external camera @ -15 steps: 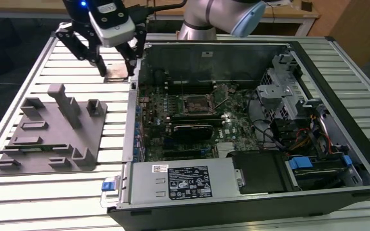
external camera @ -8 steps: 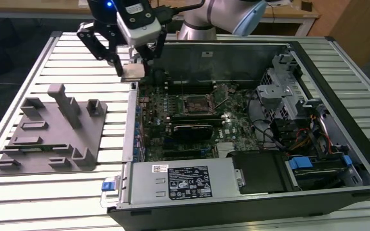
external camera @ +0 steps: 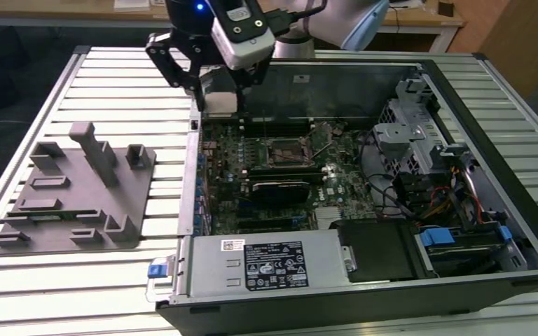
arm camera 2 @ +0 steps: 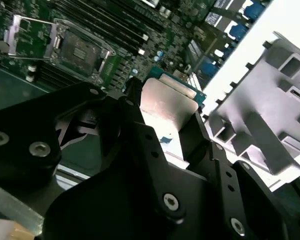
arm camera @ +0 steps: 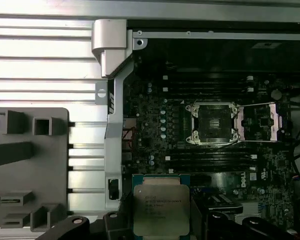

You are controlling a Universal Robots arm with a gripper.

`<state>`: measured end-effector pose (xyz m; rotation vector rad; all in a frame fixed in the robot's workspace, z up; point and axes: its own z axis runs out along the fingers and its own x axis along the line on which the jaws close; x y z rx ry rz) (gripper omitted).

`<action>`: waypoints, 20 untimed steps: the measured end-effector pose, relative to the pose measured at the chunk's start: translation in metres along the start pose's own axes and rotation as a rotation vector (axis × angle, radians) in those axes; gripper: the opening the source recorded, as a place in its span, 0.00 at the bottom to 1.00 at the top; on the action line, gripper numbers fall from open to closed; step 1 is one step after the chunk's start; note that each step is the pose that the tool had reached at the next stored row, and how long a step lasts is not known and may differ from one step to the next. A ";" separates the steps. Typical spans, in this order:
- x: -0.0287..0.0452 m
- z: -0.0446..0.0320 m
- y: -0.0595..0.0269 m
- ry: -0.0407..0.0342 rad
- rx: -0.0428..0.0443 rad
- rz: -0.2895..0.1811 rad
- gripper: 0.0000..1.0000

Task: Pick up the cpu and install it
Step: 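Pick up the cpu and move it towards the insertion slot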

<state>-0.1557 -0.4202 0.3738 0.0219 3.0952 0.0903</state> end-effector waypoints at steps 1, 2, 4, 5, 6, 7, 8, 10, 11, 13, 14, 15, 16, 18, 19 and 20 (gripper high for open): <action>-0.0041 0.0003 0.0000 0.0006 -0.0001 0.000 0.54; -0.0080 0.0006 0.0001 0.0013 0.0001 0.000 0.54; -0.0154 0.0013 0.0005 0.0029 0.0001 0.000 0.54; -0.0191 0.0018 0.0008 0.0039 0.0002 0.000 0.54; -0.0225 0.0023 0.0011 0.0048 0.0002 0.000 0.54; -0.0256 0.0030 0.0015 0.0057 0.0001 0.000 0.54; -0.0287 0.0036 0.0019 0.0067 0.0002 0.000 0.54; -0.0345 0.0051 0.0029 0.0087 0.0002 0.000 0.54; -0.0370 0.0057 0.0034 0.0095 0.0002 0.000 0.54; -0.0420 0.0072 0.0046 0.0111 0.0003 0.000 0.54; -0.0443 0.0080 0.0052 0.0118 0.0002 0.000 0.54; -0.0466 0.0088 0.0058 0.0126 0.0002 0.001 0.54; -0.0489 0.0097 0.0064 0.0133 0.0002 0.000 0.54; -0.0530 0.0115 0.0076 0.0145 0.0002 0.000 0.54; -0.0552 0.0124 0.0083 0.0152 0.0003 0.000 0.54; -0.0573 0.0133 0.0089 0.0159 0.0004 0.000 0.54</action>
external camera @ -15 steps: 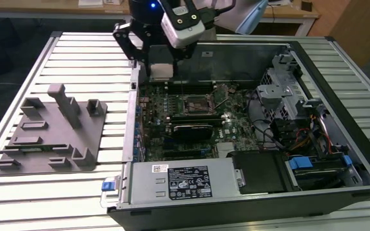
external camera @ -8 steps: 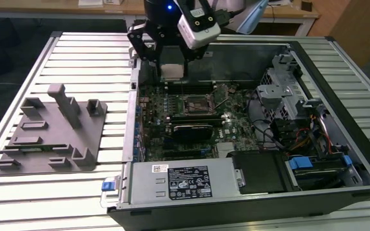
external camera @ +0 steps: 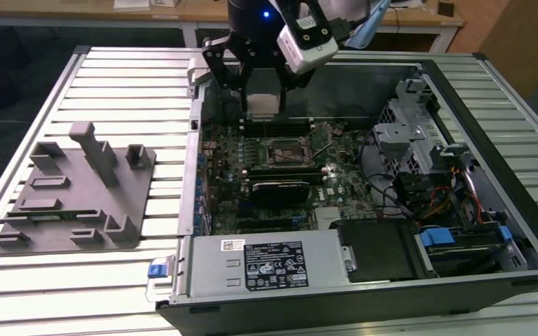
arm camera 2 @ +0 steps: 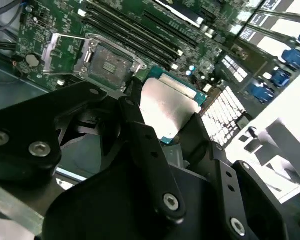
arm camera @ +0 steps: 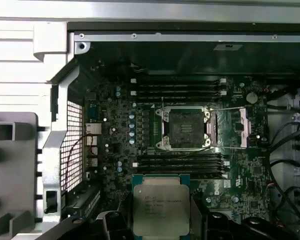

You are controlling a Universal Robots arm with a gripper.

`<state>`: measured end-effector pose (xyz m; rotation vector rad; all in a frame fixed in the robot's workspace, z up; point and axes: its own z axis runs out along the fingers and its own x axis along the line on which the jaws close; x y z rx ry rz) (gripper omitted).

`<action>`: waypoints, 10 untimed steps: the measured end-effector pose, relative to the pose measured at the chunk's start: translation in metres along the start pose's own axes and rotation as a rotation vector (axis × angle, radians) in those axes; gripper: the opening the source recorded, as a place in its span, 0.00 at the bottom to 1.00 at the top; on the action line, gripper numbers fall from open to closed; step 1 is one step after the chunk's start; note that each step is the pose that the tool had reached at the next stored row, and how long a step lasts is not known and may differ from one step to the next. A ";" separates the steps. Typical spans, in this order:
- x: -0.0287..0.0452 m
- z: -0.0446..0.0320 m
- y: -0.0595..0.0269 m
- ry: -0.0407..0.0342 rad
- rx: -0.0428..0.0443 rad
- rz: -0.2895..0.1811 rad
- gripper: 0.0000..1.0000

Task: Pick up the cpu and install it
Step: 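Pick up the cpu and move it towards the insertion slot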

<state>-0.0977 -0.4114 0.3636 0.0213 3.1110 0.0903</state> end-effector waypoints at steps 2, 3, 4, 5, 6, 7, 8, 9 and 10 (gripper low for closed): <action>-0.0045 0.0019 0.0012 0.0013 -0.0001 0.000 0.54; -0.0070 0.0029 0.0017 0.0021 -0.0001 0.000 0.54; -0.0096 0.0039 0.0021 0.0031 -0.0001 0.000 0.54; -0.0123 0.0051 0.0025 0.0043 -0.0001 0.000 0.54; -0.0149 0.0063 0.0030 0.0054 0.0000 0.000 0.54; -0.0176 0.0075 0.0035 0.0066 0.0001 0.000 0.54; -0.0199 0.0087 0.0040 0.0077 0.0000 0.000 0.54; -0.0223 0.0100 0.0046 0.0087 0.0000 0.000 0.54; -0.0247 0.0112 0.0050 0.0098 0.0000 0.000 0.54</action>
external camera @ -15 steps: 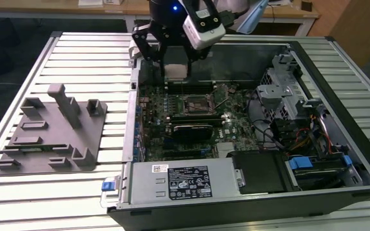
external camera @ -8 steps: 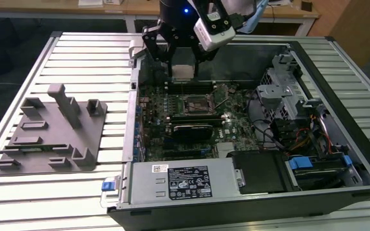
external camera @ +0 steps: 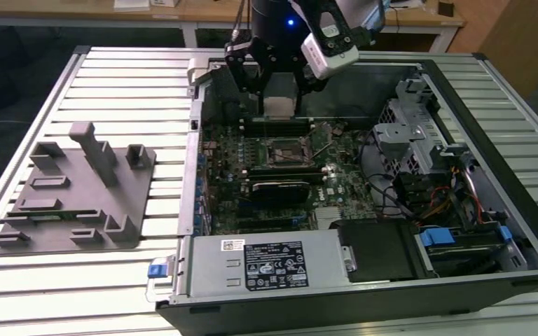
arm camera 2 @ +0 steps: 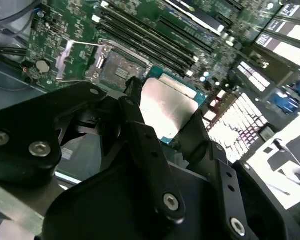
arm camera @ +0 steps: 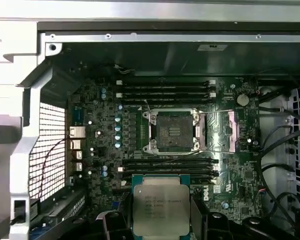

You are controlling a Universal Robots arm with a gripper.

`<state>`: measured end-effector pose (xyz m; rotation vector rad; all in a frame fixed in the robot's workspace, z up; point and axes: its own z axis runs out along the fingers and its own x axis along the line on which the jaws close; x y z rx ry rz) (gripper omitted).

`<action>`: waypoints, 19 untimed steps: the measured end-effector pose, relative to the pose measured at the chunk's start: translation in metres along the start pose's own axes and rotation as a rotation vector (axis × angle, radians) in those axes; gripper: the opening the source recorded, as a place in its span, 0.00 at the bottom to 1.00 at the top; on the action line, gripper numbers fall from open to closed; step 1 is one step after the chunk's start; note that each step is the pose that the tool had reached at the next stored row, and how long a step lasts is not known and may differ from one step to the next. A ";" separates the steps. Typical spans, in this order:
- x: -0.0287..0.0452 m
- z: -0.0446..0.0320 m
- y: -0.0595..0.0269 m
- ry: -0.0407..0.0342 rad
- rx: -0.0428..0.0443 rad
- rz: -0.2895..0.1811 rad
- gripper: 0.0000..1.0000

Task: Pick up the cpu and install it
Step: 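Pick up the cpu and move it towards the insertion slot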

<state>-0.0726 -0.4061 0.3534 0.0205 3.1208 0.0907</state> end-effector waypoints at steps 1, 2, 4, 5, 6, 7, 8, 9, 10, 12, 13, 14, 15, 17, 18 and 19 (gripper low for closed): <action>-0.0023 0.0013 0.0004 0.0011 0.0000 0.000 0.54; -0.0044 0.0026 0.0008 0.0022 0.0001 0.000 0.54; -0.0084 0.0054 0.0014 0.0043 0.0001 0.000 0.54; -0.0102 0.0069 0.0016 0.0052 0.0000 0.000 0.54; -0.0120 0.0083 0.0019 0.0061 0.0000 0.000 0.54; -0.0137 0.0097 0.0022 0.0070 0.0000 0.000 0.54; -0.0155 0.0111 0.0025 0.0079 0.0001 0.000 0.54; -0.0172 0.0125 0.0028 0.0087 0.0001 0.000 0.54; -0.0187 0.0138 0.0031 0.0096 0.0002 0.000 0.54; -0.0218 0.0167 0.0038 0.0111 0.0002 0.000 0.54; -0.0232 0.0181 0.0041 0.0120 0.0002 0.000 0.54; -0.0244 0.0196 0.0045 0.0128 0.0001 0.000 0.54; -0.0255 0.0210 0.0049 0.0136 0.0002 0.000 0.54; -0.0268 0.0240 0.0056 0.0149 0.0002 0.000 0.54; -0.0274 0.0256 0.0058 0.0154 0.0003 0.000 0.54; -0.0278 0.0272 0.0060 0.0158 0.0002 0.000 0.54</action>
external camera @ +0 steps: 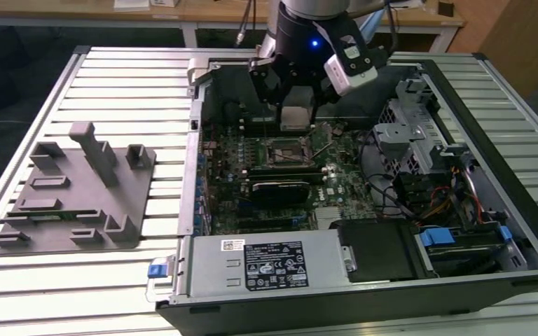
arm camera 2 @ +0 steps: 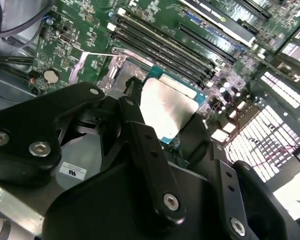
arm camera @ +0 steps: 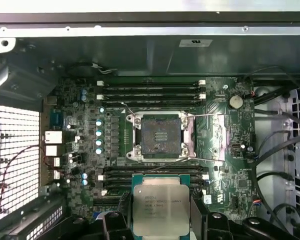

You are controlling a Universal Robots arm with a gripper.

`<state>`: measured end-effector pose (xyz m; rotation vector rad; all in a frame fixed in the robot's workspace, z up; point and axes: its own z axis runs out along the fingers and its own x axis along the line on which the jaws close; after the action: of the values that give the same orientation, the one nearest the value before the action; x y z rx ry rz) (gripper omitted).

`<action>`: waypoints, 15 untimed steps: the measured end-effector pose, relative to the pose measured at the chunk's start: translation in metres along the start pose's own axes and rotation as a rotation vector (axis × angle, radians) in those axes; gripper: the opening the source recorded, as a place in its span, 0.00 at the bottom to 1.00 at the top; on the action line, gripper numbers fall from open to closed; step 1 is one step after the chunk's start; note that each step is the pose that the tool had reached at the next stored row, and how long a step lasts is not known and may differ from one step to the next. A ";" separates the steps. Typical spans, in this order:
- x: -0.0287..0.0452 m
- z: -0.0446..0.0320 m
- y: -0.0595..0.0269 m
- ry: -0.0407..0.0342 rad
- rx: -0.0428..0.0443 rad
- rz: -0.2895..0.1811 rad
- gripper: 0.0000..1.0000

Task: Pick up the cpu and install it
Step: 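Pick up the cpu and move it towards the insertion slot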

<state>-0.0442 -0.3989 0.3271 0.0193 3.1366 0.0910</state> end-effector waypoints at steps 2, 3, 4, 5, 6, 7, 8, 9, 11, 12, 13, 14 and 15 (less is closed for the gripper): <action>-0.0011 0.0032 0.0005 0.0008 0.0001 0.000 0.54; -0.0016 0.0048 0.0008 0.0012 0.0000 0.000 0.54; -0.0022 0.0063 0.0010 0.0016 0.0000 0.000 0.54; -0.0025 0.0078 0.0014 0.0020 0.0000 0.000 0.54; -0.0028 0.0093 0.0017 0.0023 0.0001 0.000 0.54; -0.0031 0.0110 0.0021 0.0026 0.0001 0.000 0.54; -0.0034 0.0125 0.0024 0.0029 0.0001 -0.001 0.54; -0.0036 0.0140 0.0028 0.0033 0.0002 -0.001 0.54; -0.0041 0.0170 0.0039 0.0038 0.0001 -0.001 0.54; -0.0042 0.0185 0.0043 0.0040 0.0000 -0.002 0.54; -0.0042 0.0201 0.0048 0.0041 0.0000 -0.002 0.54; -0.0043 0.0217 0.0053 0.0043 0.0000 -0.002 0.54; -0.0044 0.0232 0.0057 0.0044 0.0000 -0.002 0.54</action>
<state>-0.0396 -0.3919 0.3043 0.0155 3.1410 0.0911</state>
